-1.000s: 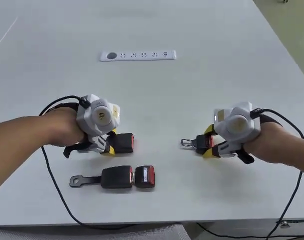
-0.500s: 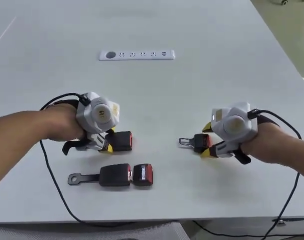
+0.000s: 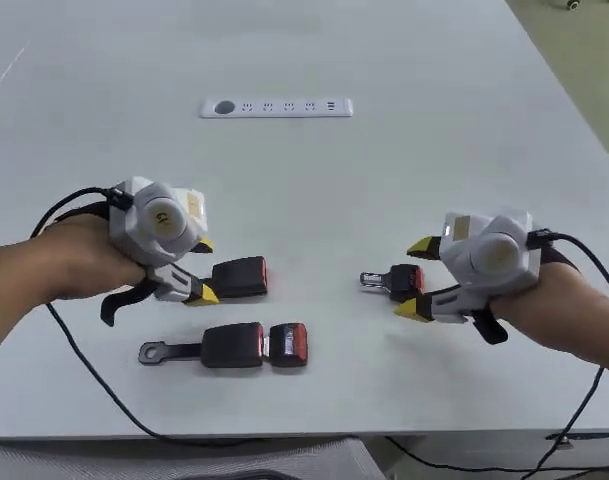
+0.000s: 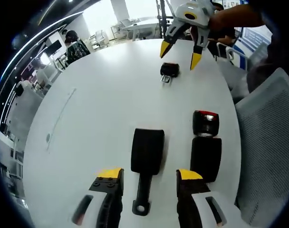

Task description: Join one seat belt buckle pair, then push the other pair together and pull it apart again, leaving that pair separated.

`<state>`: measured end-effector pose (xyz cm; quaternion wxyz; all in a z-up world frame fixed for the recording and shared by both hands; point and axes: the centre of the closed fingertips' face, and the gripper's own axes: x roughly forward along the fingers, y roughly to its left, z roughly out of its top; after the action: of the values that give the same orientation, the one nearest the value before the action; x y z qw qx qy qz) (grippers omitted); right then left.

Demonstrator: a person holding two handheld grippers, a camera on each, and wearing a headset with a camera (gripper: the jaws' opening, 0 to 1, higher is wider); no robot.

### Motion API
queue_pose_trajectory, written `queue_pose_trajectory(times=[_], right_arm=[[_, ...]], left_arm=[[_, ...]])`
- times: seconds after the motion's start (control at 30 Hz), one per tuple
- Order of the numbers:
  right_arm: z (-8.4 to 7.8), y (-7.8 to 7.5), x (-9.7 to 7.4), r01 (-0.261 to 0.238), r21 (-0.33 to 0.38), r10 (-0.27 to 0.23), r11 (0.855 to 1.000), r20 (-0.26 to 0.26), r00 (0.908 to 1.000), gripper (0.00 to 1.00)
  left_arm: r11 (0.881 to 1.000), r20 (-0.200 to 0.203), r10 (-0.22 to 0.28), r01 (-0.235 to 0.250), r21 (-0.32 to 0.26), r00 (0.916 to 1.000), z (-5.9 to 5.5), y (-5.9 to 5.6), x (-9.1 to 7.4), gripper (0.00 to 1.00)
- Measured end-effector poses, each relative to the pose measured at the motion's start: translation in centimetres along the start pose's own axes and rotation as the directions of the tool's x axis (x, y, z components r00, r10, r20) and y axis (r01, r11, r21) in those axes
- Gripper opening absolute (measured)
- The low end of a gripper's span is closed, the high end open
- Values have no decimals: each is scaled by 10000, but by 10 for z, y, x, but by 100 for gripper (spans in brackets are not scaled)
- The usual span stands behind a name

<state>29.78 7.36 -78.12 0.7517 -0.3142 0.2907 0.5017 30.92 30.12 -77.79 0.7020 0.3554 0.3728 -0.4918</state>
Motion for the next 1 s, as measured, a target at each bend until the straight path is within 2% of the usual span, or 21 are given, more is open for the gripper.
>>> queue_pose_trajectory(times=[0.1,0.23,0.4,0.47,0.63,0.8,1.0], right_arm=[[5,9,-3,43,-1,-43,10000,225,9997,54],[13,21,-8,162,-62,-159,9998,504,9986,60],[16,30,-14,366,348,-392,9987,764,9963,66],[15,34,-17,446,476,-483,9979,807,9956,68],[9,38,-27,675,947,-757,9932,856,9935,73],[-2,37,-39,970,1480,-1100,9842,821,9905,79],[-13,35,-49,1215,1837,-1378,9754,787,9873,85]], left_arm=[[9997,203,183,-179,-180,9996,-5,-11,-10,53],[9979,655,373,-337,-549,9972,-3,-23,-21,62],[9958,1026,477,-393,-824,9936,-5,-42,-32,69],[9943,1113,584,-479,-948,9921,-7,-46,-36,72],[9881,1391,897,-705,-1370,9862,-13,-51,-46,80],[9813,1459,1165,-912,-1696,9824,-25,-54,-56,87],[9609,1659,1678,-1236,-2478,9718,-39,-51,-73,93]])
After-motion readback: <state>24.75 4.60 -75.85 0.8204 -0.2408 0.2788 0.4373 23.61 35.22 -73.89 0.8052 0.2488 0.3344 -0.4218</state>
